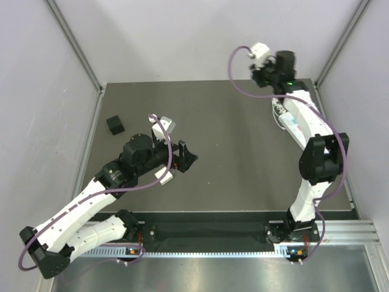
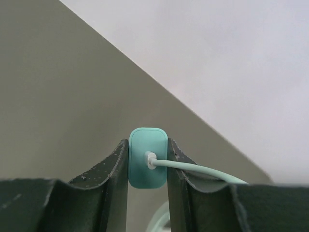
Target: Insert the plug
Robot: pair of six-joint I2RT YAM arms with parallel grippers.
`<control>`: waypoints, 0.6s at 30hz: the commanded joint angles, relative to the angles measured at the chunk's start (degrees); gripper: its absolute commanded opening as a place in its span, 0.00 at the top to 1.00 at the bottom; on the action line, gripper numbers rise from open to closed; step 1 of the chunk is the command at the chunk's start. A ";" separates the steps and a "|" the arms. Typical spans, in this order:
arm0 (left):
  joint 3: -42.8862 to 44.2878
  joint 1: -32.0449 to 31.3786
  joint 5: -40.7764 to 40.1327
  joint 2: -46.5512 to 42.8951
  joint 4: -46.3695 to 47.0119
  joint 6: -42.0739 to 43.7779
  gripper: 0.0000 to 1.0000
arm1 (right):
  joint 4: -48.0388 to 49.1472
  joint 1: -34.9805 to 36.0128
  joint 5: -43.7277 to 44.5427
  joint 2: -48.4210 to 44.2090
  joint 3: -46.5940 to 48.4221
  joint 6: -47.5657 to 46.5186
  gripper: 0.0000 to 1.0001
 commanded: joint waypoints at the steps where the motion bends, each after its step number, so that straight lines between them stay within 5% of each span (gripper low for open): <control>1: 0.11 -0.06 -2.00 -2.44 2.34 -0.01 0.02 | -5.42 11.99 -0.99 -1.49 9.01 7.05 1.00; 6: -1.03 -0.06 -9.03 -5.79 2.34 0.00 0.02 | -6.67 22.63 -1.08 -6.49 9.73 14.43 1.00; 10: -1.91 -0.06 -10.97 -8.68 3.66 -0.27 0.02 | -5.79 23.09 1.63 -8.87 9.82 19.01 1.00; 18: -2.00 -0.06 -11.51 -8.96 3.57 -0.35 0.02 | -7.63 22.91 30.51 -20.01 1.13 29.98 1.00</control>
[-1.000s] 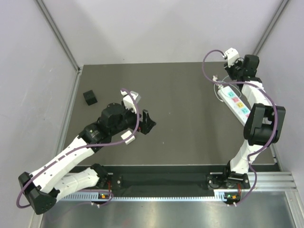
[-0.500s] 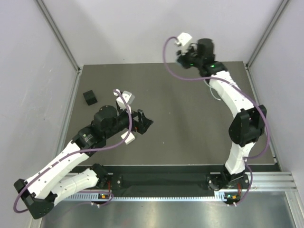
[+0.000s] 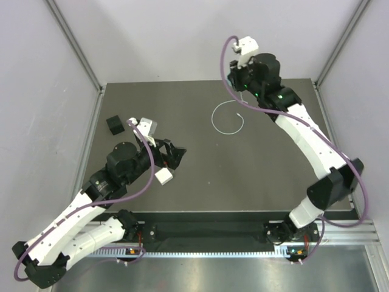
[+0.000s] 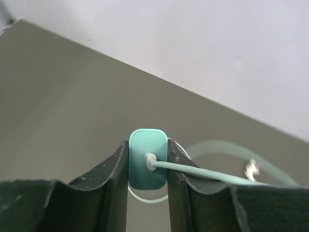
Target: Insert the plug
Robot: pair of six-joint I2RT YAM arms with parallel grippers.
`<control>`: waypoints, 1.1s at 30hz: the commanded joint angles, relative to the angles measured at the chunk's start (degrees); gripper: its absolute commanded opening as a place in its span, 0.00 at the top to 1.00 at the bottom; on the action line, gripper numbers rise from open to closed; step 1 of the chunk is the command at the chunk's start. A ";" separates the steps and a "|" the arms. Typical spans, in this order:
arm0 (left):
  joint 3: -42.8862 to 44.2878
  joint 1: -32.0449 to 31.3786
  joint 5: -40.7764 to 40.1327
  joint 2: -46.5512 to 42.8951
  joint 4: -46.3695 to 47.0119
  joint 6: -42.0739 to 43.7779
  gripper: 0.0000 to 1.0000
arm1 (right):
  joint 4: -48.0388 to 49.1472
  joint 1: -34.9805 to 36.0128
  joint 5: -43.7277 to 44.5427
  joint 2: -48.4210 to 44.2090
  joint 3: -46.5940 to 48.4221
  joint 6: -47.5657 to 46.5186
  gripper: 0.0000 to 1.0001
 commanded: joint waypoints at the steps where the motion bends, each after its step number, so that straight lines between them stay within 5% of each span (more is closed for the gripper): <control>1: -0.19 -0.06 -0.77 0.24 2.92 -0.36 0.02 | -1.31 -0.32 18.24 -8.21 -4.75 10.73 1.00; 4: -0.27 -0.06 -0.51 0.07 2.83 -0.53 0.02 | -2.21 -2.86 24.34 -12.87 -12.38 16.73 1.00; 11: -0.71 -0.06 0.28 -0.19 3.44 -0.53 0.02 | 7.11 -18.14 1.80 -10.52 -15.86 10.23 1.00; 17: -0.97 -0.06 -0.95 0.34 3.35 -0.09 0.02 | 10.89 -20.53 -3.79 0.12 -7.51 -0.57 1.00; 26: -1.33 -0.06 -0.24 1.83 4.06 0.52 0.02 | 29.22 -27.12 -12.84 16.64 8.92 -1.02 1.00; 32: -1.86 -0.06 -2.17 2.27 4.24 2.19 0.02 | 49.19 -30.90 -8.98 24.73 26.40 4.86 1.00; 33: -1.86 -0.06 -2.44 2.53 4.06 2.19 0.02 | 47.65 -31.43 -8.71 28.57 36.34 5.39 1.00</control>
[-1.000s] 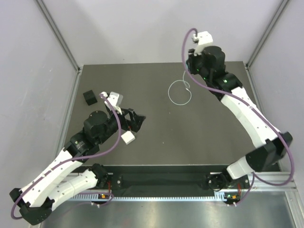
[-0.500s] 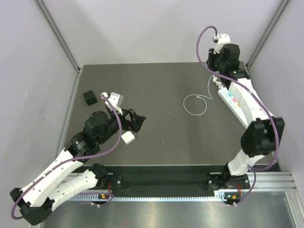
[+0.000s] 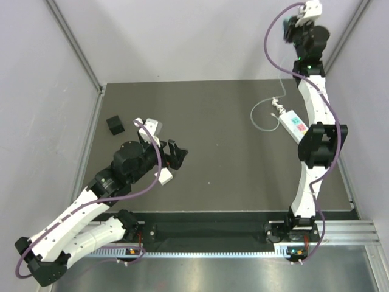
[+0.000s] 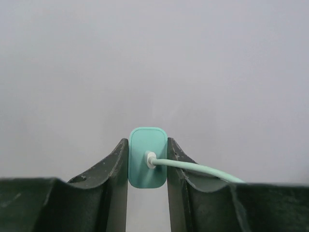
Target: Insert the plug
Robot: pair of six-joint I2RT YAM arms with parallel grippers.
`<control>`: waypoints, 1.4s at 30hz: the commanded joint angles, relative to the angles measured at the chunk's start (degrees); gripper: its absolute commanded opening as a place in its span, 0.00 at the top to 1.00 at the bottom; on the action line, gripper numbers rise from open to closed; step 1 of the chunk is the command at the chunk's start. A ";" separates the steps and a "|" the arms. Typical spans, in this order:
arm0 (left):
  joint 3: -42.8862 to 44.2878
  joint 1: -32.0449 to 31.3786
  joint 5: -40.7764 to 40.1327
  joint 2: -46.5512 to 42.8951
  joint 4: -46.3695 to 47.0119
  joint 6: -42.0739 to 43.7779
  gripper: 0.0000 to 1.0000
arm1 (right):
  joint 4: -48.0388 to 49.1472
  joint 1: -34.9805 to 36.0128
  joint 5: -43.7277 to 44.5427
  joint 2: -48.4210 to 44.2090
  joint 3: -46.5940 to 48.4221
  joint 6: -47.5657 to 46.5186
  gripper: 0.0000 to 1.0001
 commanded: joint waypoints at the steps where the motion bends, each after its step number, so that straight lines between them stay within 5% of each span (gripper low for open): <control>1: -0.54 -0.06 -1.96 0.30 3.53 1.47 0.02 | 15.61 -2.43 1.82 4.34 20.95 3.56 1.00; 3: -0.81 -0.15 -1.26 0.57 3.97 1.38 0.02 | 19.53 -3.31 4.28 7.17 25.55 3.82 1.00; 8: -0.81 -0.15 0.15 1.97 4.76 2.00 0.02 | 20.54 -6.20 4.13 7.26 19.07 -0.21 1.00; 15: -1.16 -0.15 3.31 2.59 5.20 1.21 0.02 | 20.02 -8.32 4.64 -3.10 -13.85 -13.56 1.00; 22: -1.69 -0.24 4.89 1.01 6.34 0.68 0.02 | 4.73 -11.84 -0.54 -6.54 -28.39 -19.00 1.00; 28: -2.04 -0.50 6.47 -0.84 7.13 -0.20 0.02 | -21.54 -11.48 -2.48 -5.92 -24.53 -32.54 1.00; 42: -2.48 -1.65 7.00 -3.12 8.01 -0.37 0.02 | -43.36 -12.71 -13.81 -8.03 -20.75 -34.67 1.00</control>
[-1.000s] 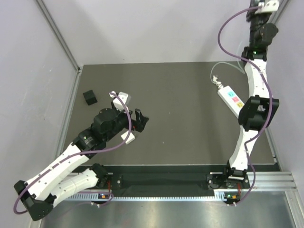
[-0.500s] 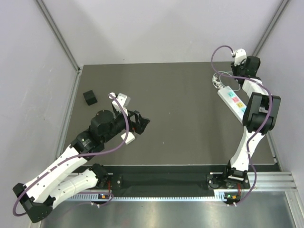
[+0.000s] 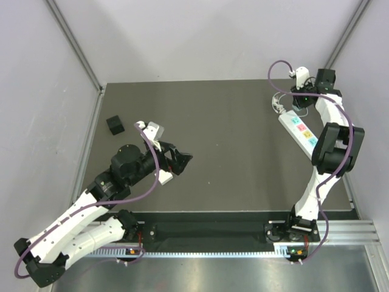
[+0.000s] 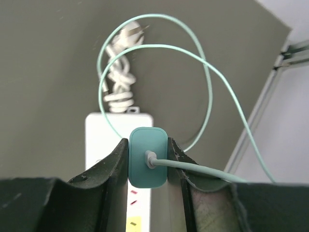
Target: Insert the plug
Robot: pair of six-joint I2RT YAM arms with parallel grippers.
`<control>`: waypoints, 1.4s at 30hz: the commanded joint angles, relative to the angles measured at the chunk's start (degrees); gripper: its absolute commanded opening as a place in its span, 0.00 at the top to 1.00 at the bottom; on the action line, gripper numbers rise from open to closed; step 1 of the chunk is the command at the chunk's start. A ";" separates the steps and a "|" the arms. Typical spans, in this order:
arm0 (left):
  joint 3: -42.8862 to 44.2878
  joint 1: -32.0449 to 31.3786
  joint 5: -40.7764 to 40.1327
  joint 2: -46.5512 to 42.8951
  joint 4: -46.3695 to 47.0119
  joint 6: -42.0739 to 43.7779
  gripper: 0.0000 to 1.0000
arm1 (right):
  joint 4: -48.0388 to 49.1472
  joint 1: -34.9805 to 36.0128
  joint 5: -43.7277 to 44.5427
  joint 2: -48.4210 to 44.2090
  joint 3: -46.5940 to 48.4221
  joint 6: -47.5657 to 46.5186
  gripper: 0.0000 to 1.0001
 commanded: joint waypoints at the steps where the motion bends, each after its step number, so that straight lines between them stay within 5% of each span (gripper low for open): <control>1: -0.20 -0.29 0.51 -1.18 3.82 -0.35 0.02 | -5.79 -0.71 -4.24 -3.05 2.35 -1.16 1.00; 8: -0.29 -0.47 2.36 -1.09 4.26 -0.44 0.01 | -9.22 -1.77 -11.01 -3.93 0.50 -0.64 1.00; 30: -0.21 -0.47 2.09 -1.00 3.91 -0.27 0.02 | -3.78 -3.62 -7.49 -3.49 -5.12 0.51 1.00; 42: -0.20 -0.55 1.66 0.31 3.82 -0.18 0.02 | 11.61 -4.93 -10.21 -6.04 -15.84 1.21 1.00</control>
